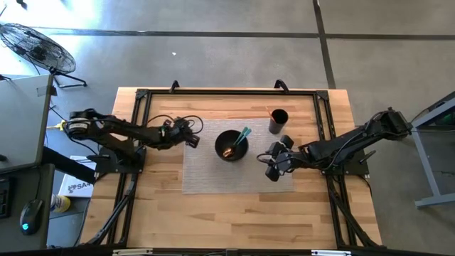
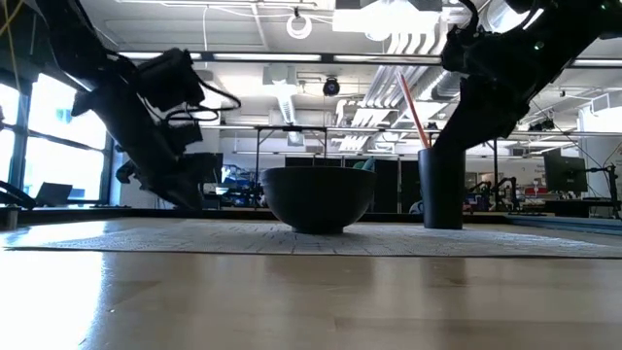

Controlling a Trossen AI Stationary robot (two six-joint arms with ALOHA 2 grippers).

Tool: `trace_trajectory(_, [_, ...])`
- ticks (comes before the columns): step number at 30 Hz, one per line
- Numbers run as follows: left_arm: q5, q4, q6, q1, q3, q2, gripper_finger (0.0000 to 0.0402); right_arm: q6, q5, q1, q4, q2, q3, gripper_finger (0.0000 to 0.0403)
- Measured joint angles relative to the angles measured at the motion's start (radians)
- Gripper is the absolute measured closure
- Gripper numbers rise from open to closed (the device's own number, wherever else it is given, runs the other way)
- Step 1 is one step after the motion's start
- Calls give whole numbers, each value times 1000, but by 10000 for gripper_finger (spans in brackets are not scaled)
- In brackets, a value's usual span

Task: Pick & Place Utensil
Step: Return to Home Position

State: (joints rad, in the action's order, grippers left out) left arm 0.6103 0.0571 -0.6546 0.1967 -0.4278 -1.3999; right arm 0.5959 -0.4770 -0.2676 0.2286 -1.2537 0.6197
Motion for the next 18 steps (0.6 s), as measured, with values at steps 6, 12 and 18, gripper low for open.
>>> trace_trajectory(6, [-29,-33,11,-2,0,127,263,-74,8,0,-81,0,0,237])
trace_trajectory(12, [-59,-18,76,-22,-1,269,263,-166,-21,0,-223,0,0,237])
trace_trajectory(18, [-113,0,132,-131,-3,393,263,-256,-18,-1,-338,0,0,237])
